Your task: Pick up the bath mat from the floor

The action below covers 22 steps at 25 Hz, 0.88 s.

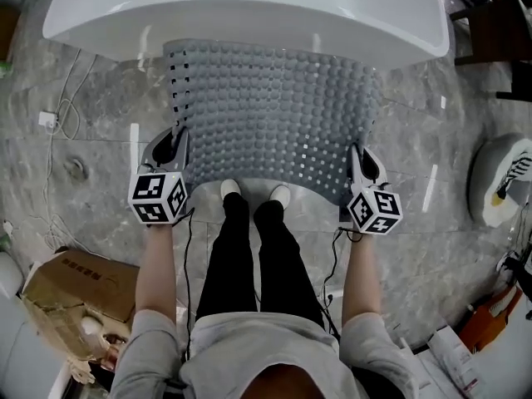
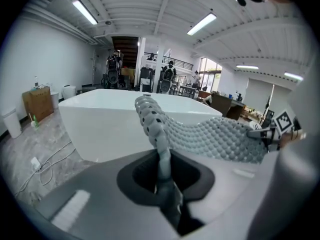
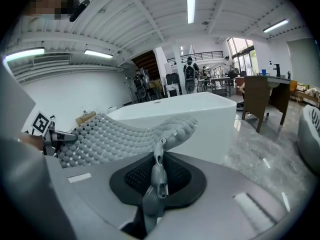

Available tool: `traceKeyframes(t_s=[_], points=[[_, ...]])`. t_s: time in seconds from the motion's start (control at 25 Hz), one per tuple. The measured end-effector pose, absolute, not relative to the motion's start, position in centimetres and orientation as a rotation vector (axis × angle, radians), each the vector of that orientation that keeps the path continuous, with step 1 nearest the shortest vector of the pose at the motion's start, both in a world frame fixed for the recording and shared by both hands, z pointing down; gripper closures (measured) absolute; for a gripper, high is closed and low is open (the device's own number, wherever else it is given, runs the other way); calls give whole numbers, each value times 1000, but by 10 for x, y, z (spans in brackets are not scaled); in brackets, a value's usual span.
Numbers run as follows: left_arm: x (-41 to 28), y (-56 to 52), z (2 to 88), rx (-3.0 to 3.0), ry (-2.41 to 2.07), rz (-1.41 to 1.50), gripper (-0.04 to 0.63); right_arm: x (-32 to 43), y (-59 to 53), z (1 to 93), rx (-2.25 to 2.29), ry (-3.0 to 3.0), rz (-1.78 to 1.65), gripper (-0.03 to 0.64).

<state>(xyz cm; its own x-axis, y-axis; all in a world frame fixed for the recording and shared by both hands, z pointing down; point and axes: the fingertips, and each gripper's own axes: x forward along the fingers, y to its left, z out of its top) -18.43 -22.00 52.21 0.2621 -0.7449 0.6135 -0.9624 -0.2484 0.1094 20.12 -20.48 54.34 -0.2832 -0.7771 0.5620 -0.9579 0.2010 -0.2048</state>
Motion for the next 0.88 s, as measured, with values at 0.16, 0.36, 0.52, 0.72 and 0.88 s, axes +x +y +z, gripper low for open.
traceKeyframes(t_s=[0.16, 0.36, 0.52, 0.72, 0.88], points=[[-176, -219, 463, 2103, -1548, 595, 554, 206, -202, 486, 1652, -2166, 730, 580], [-173, -213, 400, 2137, -1560, 579, 554, 209, -192, 426, 1674, -2179, 707, 580], [-168, -210, 362, 2162, -1564, 555, 554, 212, -190, 385, 1686, -2194, 670, 580], [-166, -204, 322, 2198, -1574, 525, 554, 211, -183, 340, 1709, -2219, 621, 580], [-168, -197, 288, 2227, -1595, 487, 552, 212, -172, 304, 1732, -2246, 586, 580]])
